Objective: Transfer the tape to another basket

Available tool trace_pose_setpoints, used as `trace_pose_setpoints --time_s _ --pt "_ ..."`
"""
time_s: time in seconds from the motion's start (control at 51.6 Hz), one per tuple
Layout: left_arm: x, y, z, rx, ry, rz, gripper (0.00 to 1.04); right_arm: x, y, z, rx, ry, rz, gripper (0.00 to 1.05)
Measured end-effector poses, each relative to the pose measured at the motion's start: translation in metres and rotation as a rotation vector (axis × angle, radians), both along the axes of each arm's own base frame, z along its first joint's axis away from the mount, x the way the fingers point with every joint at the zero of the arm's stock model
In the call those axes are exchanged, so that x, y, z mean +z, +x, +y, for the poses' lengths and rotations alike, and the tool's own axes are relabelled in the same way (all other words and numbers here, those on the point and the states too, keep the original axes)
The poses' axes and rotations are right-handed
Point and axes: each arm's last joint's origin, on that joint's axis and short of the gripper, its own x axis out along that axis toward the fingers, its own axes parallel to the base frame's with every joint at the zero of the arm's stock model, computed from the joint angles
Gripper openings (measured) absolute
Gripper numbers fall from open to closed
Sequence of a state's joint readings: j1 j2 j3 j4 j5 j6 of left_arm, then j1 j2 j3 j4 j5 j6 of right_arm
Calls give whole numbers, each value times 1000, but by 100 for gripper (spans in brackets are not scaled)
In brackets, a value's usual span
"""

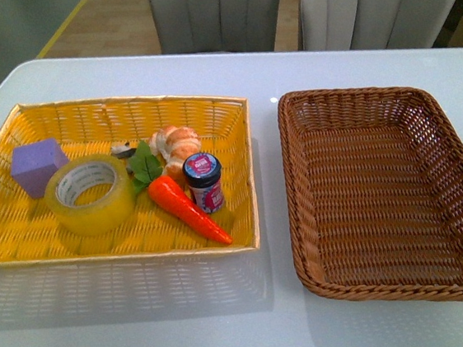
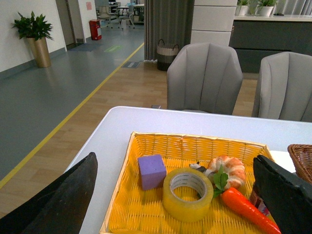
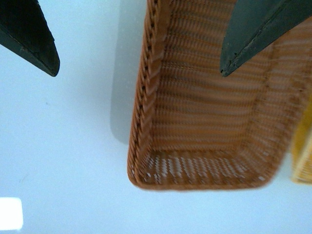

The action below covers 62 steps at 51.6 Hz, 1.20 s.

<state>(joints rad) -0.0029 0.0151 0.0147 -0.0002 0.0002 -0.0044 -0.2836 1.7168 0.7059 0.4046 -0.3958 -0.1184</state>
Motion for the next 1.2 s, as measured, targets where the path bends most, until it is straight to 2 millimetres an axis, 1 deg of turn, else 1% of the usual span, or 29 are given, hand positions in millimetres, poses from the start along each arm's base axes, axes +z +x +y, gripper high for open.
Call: trace_pose_setpoints --time_s 0.078,0.116,0.155,0.175,0.233,0.252,0.31,0.33,0.369,0.388,0.466,0.64,0.718,0.853,0.989,1.086,1.203 --pt "0 0 0 0 0 0 96 20 -16 -3 11 15 -73 95" --pt "0 0 0 -1 0 0 96 25 -21 -3 -37 -23 -159 90" --pt "0 0 0 0 0 0 96 32 -29 -1 -107 -71 -297 83" --pt "0 0 0 0 0 0 96 32 -31 0 -122 -80 -324 82" --pt "0 0 0 0 0 0 96 32 -46 10 -151 -104 -453 71" --pt "0 0 0 0 0 0 96 31 -48 11 -151 -106 -466 69" --pt "0 0 0 0 0 0 96 30 -60 22 -141 -108 -543 59" --pt "0 0 0 0 0 0 96 30 -62 24 -140 -106 -548 57" --pt "0 0 0 0 0 0 96 28 -70 29 -139 -103 -552 50" --pt "0 0 0 0 0 0 96 27 -75 33 -139 -101 -550 45" --pt "0 0 0 0 0 0 96 26 -88 40 -145 -101 -552 31" --pt "0 0 0 0 0 0 96 26 -110 52 -144 -101 -548 3" --pt "0 0 0 0 0 0 96 26 -121 58 -145 -98 -548 2" --pt "0 0 0 0 0 0 96 26 -135 63 -142 -98 -547 2" --pt "0 0 0 0 0 0 96 27 -146 71 -166 -106 -546 2" --pt "0 0 0 0 0 0 96 27 -152 77 -137 -97 -548 2" --pt "0 0 0 0 0 0 96 28 -159 77 -144 -99 -553 2"
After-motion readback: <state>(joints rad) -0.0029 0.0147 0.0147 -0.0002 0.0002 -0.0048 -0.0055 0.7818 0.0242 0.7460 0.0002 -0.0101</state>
